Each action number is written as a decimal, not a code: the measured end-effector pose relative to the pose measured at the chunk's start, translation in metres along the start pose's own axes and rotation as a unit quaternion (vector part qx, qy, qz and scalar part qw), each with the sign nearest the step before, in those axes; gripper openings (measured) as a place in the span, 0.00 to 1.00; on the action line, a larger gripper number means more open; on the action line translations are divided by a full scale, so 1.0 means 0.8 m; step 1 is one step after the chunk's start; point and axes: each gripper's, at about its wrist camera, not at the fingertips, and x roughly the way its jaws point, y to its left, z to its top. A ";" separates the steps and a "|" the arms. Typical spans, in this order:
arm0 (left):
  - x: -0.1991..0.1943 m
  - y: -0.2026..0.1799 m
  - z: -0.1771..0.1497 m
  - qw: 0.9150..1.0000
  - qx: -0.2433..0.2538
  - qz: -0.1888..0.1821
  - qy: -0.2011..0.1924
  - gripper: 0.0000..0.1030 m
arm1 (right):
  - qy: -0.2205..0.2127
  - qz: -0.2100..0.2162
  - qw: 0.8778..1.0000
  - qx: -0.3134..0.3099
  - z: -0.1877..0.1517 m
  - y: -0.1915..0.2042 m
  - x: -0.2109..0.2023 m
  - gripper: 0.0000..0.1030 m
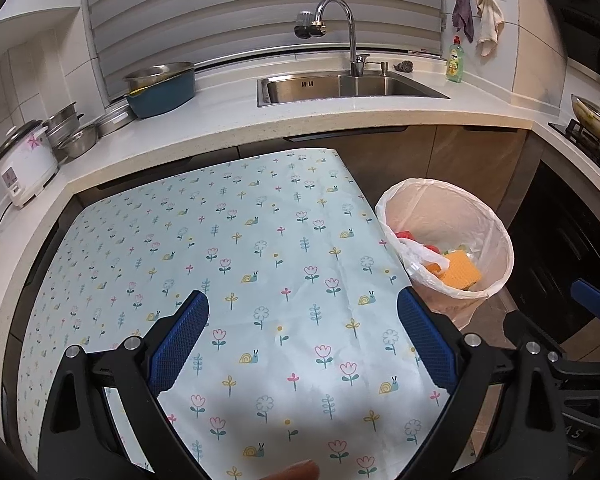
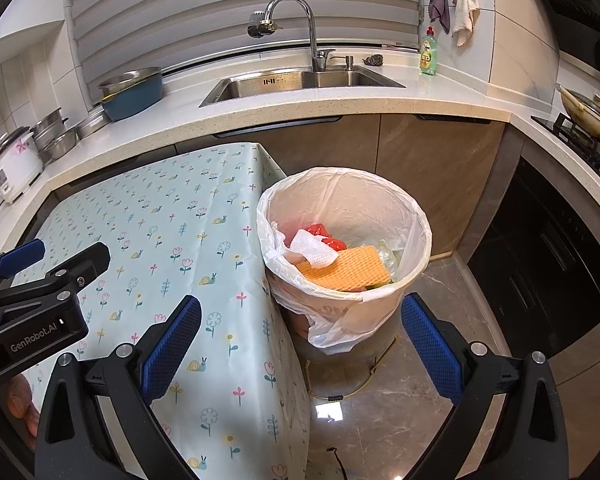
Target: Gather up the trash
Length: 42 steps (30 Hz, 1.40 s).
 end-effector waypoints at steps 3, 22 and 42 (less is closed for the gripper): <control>0.000 -0.002 -0.001 1.000 0.000 -0.002 0.003 0.88 | 0.000 0.001 1.000 0.000 0.000 0.000 0.000 0.94; 0.000 -0.008 -0.003 1.000 0.000 0.006 0.003 0.88 | 0.001 -0.003 1.000 -0.005 -0.004 -0.003 0.001 0.94; 0.002 -0.010 -0.004 1.000 0.006 0.012 0.005 0.87 | 0.002 -0.001 1.000 -0.003 -0.008 -0.008 0.005 0.94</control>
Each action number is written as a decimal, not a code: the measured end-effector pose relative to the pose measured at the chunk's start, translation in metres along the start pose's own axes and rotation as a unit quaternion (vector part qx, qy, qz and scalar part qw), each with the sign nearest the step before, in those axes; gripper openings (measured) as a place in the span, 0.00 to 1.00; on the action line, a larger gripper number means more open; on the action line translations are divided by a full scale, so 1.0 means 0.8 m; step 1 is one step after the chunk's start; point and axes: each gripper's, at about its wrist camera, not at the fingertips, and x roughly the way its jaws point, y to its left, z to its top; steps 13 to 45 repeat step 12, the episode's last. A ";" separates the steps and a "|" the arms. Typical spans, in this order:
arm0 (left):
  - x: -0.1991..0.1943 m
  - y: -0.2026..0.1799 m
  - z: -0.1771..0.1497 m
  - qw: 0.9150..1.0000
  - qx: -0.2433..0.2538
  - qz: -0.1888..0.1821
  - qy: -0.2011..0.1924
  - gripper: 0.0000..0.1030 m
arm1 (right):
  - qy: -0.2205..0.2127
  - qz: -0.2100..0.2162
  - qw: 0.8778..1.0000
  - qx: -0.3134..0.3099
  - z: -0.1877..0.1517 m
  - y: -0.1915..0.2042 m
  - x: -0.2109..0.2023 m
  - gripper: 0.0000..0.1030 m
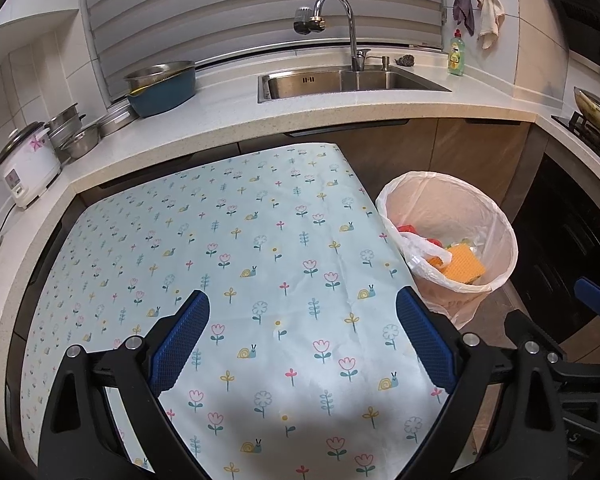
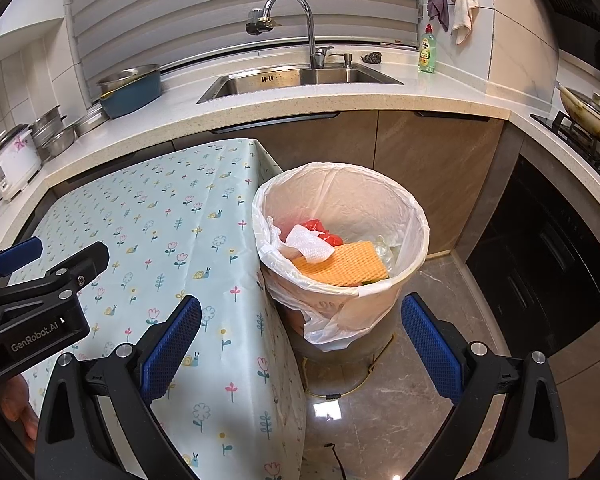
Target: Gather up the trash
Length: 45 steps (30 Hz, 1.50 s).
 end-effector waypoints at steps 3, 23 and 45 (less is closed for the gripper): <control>0.001 -0.001 0.000 1.000 0.000 0.000 0.001 0.87 | 0.000 0.001 1.000 0.001 -0.001 -0.002 0.000 0.94; 0.003 -0.004 -0.001 1.000 0.005 -0.001 0.006 0.87 | 0.000 0.001 1.000 0.004 0.002 -0.008 0.002 0.94; 0.003 -0.004 -0.001 1.000 0.005 -0.001 0.006 0.87 | 0.000 0.001 1.000 0.004 0.002 -0.008 0.002 0.94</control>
